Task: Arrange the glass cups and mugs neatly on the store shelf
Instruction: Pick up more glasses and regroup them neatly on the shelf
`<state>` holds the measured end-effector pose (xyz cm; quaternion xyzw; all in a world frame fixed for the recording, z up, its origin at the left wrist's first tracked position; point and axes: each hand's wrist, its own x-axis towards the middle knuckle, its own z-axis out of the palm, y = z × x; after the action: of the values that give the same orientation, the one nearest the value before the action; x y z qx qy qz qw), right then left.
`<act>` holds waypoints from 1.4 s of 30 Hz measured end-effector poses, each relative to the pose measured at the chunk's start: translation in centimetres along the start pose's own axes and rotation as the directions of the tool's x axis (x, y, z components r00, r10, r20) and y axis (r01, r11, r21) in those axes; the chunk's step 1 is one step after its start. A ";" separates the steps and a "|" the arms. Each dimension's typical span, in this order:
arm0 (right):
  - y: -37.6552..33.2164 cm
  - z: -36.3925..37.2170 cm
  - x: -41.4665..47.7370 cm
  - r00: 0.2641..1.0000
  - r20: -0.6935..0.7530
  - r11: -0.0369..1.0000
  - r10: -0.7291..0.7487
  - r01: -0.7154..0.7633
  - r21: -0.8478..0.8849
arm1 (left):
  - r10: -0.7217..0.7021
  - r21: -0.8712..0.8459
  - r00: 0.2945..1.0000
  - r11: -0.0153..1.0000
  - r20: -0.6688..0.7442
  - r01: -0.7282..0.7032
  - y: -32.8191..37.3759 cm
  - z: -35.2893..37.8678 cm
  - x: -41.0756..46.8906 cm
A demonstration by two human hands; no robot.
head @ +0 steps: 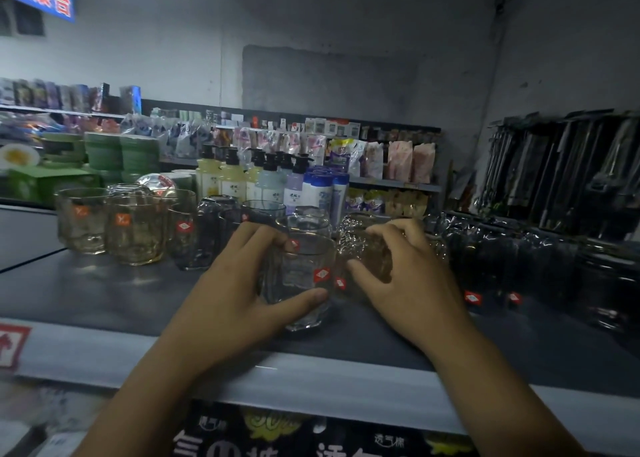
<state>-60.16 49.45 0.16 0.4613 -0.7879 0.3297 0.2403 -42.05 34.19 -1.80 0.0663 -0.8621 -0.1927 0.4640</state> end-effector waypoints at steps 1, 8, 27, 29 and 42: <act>0.1 0.0 -0.1 1.000 -0.003 1.000 -0.002 0.002 -0.002 | -0.001 0.002 1.000 1.000 0.000 0.001 0.0 0.0 0.0; 0.3 0.3 0.1 1.000 -0.012 1.000 -0.015 0.015 0.001 | -0.032 0.015 0.999 0.999 0.019 0.032 0.4 -0.3 -0.1; 4.7 -3.9 -0.3 0.989 -0.137 0.988 -0.050 0.029 -0.150 | 0.211 0.461 0.977 0.870 -0.029 -0.174 5.2 1.9 2.8; 4.8 -3.4 -0.3 0.995 -0.095 0.989 -0.035 0.020 -0.147 | 0.176 0.570 0.980 0.798 0.089 -0.195 7.0 3.0 4.4; 5.5 -3.2 -0.7 0.999 -0.047 0.998 -0.021 0.019 -0.055 | -0.150 0.769 0.926 0.610 0.347 -0.190 9.6 6.8 9.4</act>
<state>-64.45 54.21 0.16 0.4544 -0.7861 0.3163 0.2747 -52.26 42.09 5.91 0.2160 -0.9306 0.2043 0.2136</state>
